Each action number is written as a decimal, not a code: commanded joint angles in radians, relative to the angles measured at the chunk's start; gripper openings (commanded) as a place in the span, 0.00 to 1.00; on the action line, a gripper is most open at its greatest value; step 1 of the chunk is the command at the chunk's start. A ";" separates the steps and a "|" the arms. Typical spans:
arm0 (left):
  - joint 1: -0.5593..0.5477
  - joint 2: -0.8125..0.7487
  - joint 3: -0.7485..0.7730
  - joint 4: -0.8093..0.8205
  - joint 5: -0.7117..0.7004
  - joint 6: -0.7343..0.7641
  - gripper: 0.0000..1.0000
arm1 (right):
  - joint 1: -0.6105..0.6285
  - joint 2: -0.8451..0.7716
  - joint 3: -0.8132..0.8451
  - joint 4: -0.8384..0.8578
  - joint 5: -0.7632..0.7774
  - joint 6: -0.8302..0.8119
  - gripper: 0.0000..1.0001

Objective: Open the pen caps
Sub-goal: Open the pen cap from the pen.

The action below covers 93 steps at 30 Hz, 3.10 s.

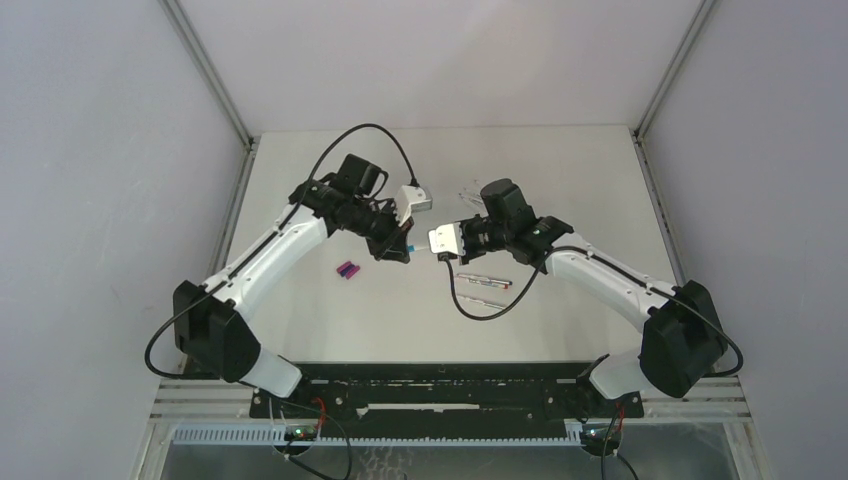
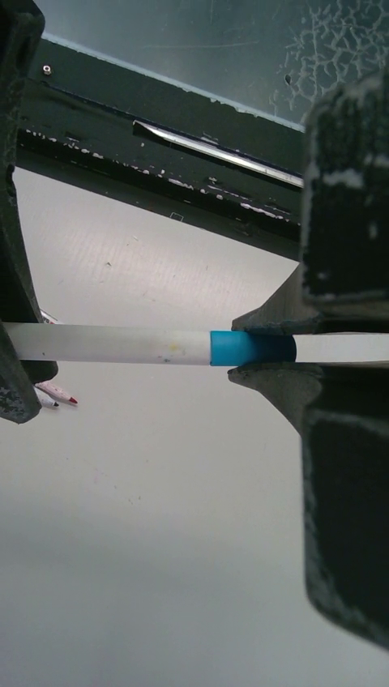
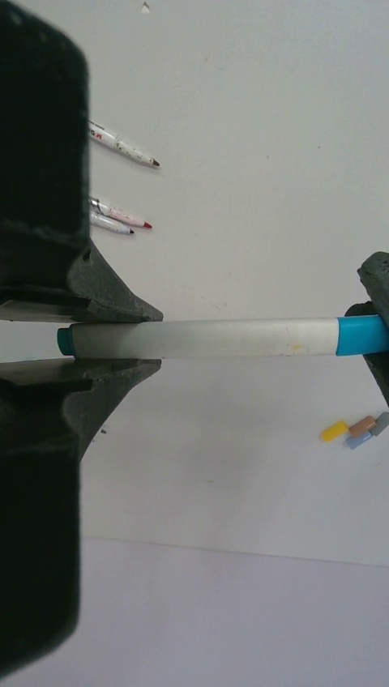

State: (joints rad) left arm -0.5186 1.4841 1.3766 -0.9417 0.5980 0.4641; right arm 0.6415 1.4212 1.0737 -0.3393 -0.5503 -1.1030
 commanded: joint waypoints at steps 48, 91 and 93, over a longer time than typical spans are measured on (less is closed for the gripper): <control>0.028 -0.052 -0.119 0.102 0.056 0.037 0.00 | 0.011 0.006 -0.027 -0.007 0.172 -0.062 0.00; 0.028 -0.051 -0.136 0.110 0.075 0.045 0.00 | -0.075 -0.006 -0.045 -0.003 0.188 -0.101 0.00; 0.028 -0.037 -0.128 0.097 0.090 0.049 0.00 | -0.075 -0.009 -0.050 0.008 0.191 -0.104 0.00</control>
State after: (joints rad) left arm -0.5167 1.4490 1.2232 -0.7078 0.6338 0.4908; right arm 0.6102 1.4212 1.0386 -0.3206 -0.5076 -1.2057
